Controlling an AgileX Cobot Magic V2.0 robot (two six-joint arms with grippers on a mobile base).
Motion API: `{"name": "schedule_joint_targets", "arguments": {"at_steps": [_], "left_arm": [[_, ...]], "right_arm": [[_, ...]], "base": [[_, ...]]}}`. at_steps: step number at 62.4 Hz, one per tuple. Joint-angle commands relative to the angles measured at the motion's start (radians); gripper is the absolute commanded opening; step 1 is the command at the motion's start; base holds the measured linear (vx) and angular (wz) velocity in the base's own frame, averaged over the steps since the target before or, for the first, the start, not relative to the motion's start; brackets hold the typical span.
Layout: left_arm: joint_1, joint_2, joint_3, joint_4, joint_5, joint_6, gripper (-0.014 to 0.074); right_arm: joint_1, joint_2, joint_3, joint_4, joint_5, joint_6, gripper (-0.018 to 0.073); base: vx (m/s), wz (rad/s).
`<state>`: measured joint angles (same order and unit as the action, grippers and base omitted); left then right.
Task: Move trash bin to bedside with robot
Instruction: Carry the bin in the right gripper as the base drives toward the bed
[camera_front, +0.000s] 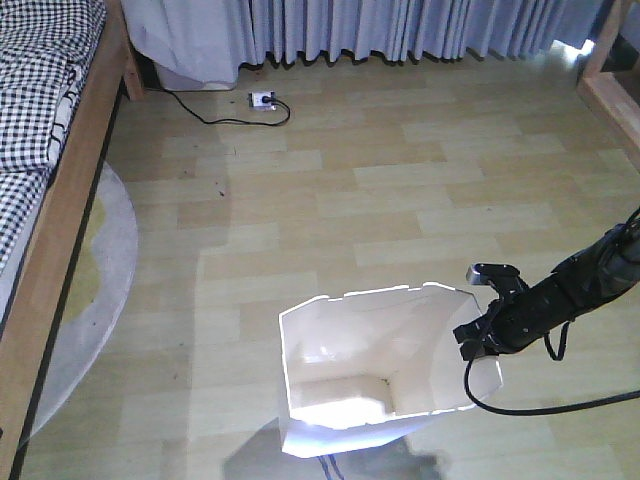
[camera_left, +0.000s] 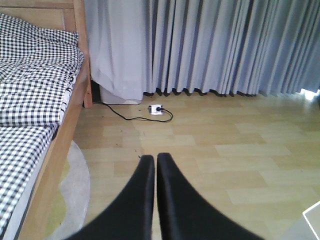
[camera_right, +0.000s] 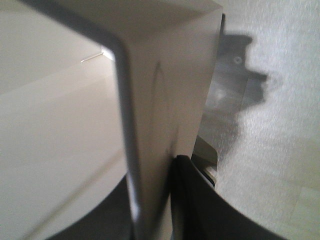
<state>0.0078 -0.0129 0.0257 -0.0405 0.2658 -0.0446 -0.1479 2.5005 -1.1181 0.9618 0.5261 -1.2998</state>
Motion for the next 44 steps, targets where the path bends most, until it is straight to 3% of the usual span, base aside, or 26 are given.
{"name": "schedule_joint_targets", "arguments": {"at_steps": [1, 44], "left_arm": [[0.0, -0.014, 0.019, -0.004, -0.069, -0.006, -0.0006], [0.0, -0.014, 0.019, -0.004, -0.069, -0.006, -0.0006]], "right_arm": [[-0.003, -0.078, -0.013, 0.057, 0.17, -0.008, -0.0005], [-0.003, -0.078, -0.013, 0.057, 0.17, -0.008, -0.0005]], "base": [[0.36, 0.1], [0.32, 0.12]]}}
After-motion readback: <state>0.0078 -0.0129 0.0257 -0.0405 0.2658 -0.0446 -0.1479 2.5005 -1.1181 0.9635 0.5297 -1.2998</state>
